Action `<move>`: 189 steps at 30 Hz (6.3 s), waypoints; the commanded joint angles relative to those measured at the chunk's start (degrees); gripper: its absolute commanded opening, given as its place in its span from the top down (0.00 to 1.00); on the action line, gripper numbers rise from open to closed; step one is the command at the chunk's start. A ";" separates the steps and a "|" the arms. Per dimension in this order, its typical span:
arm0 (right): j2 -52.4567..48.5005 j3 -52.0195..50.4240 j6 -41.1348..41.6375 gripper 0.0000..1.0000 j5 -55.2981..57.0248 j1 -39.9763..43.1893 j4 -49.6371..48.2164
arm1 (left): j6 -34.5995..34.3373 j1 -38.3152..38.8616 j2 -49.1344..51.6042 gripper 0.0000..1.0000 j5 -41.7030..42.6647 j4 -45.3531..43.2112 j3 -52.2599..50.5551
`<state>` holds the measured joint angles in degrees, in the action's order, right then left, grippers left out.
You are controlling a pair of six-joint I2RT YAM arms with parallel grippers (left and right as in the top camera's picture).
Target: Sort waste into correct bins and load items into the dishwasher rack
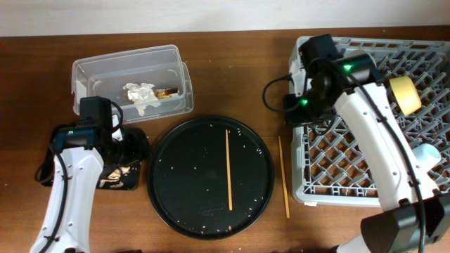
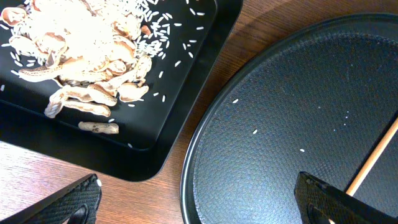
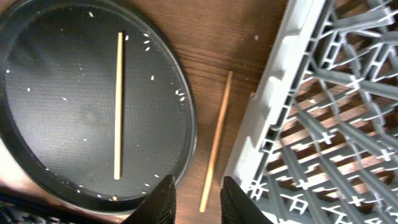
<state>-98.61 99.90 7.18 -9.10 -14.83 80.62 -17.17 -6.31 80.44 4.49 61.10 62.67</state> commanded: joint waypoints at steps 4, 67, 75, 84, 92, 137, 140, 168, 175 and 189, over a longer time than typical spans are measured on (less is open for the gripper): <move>-0.11 -9.25 7.32 0.72 4.76 -7.65 -3.06 | -0.11 0.20 -0.96 0.01 0.59 0.07 0.04; 1.46 -15.74 2.47 0.62 3.34 8.79 -12.87 | -0.13 0.20 -0.96 0.01 0.61 0.28 0.04; 5.49 -21.07 11.43 0.62 6.62 -8.55 -10.58 | -0.11 0.20 -0.96 0.01 0.59 0.66 0.04; 5.44 -41.92 21.88 0.63 14.23 -14.45 -23.47 | -0.11 0.20 -0.96 0.01 0.59 0.66 0.04; 5.44 -45.29 21.88 0.63 15.28 -14.45 -25.86 | -0.11 0.20 -0.96 0.01 0.59 0.66 0.04; -3.78 -45.27 22.51 0.78 4.94 -18.16 -33.09 | -0.13 0.20 -0.96 0.01 0.61 0.72 0.04; -3.78 -45.27 22.49 0.88 4.98 -18.14 -33.09 | -0.13 0.20 -0.96 0.01 0.61 0.72 0.04; -3.93 -12.68 -5.38 0.95 5.86 10.56 -10.78 | -0.13 0.20 -0.96 0.01 0.61 0.70 0.04; -3.98 -17.81 -5.27 0.69 5.35 10.60 -13.60 | -0.13 0.20 -0.96 0.01 0.59 0.70 0.04; 0.79 -7.76 -9.27 0.27 -1.77 18.60 -2.56 | 10.64 11.39 -1.66 0.01 0.57 1.70 0.04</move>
<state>-100.55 91.61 -1.76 -12.05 3.62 76.90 -7.94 5.34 80.44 4.67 59.90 62.57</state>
